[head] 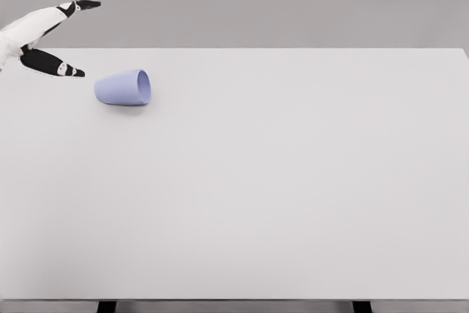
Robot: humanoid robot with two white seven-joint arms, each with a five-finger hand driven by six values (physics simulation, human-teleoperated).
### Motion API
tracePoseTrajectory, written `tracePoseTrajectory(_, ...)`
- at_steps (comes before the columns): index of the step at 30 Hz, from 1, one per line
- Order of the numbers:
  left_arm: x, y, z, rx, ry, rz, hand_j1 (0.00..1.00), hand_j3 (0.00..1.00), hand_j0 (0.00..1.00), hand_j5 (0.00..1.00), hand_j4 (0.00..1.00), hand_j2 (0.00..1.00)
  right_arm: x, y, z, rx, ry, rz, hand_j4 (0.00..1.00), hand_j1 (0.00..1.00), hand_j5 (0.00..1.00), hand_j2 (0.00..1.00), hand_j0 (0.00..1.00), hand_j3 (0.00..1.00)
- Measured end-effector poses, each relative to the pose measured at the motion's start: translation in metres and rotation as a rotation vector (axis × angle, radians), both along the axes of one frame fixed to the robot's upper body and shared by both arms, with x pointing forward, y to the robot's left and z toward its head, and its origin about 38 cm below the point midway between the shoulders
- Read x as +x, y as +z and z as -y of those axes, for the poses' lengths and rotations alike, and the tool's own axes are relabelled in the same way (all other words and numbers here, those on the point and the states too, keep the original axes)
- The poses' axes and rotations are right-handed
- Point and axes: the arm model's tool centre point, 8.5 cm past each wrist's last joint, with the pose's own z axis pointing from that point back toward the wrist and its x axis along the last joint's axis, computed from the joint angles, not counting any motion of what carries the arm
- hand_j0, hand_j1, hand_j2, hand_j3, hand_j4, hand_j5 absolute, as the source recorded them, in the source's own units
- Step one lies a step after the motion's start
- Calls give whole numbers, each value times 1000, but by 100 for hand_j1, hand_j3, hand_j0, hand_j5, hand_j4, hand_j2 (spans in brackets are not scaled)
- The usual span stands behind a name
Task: Flip the cup with left arm and place it on the table
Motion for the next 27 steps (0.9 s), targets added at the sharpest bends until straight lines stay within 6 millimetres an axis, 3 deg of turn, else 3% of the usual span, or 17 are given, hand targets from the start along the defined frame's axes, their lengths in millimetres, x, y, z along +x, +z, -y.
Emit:
tracePoseTrajectory(2,9,-26,5,-25,75,-129,100,100,100,100,100,100,0,0,0,0,0,0,100,100,100,100,100,100)
tracePoseTrajectory(7,24,-56,13,-7,150,-285,100,100,100,100,100,100,0,0,0,0,0,0,100,100,100,100,100,100)
tracePoseTrajectory(11,39,-54,18,47,174,-295,100,100,100,100,100,100,0,0,0,0,0,0,100,100,100,100,100,100)
tracePoseTrajectory(16,44,-82,21,96,204,-351,100,100,100,100,100,100,0,0,0,0,0,0,100,100,100,100,100,100)
tracePoseTrajectory(27,56,-87,45,219,171,-303,100,100,100,100,100,100,0,0,0,0,0,-1,100,100,100,100,100,100)
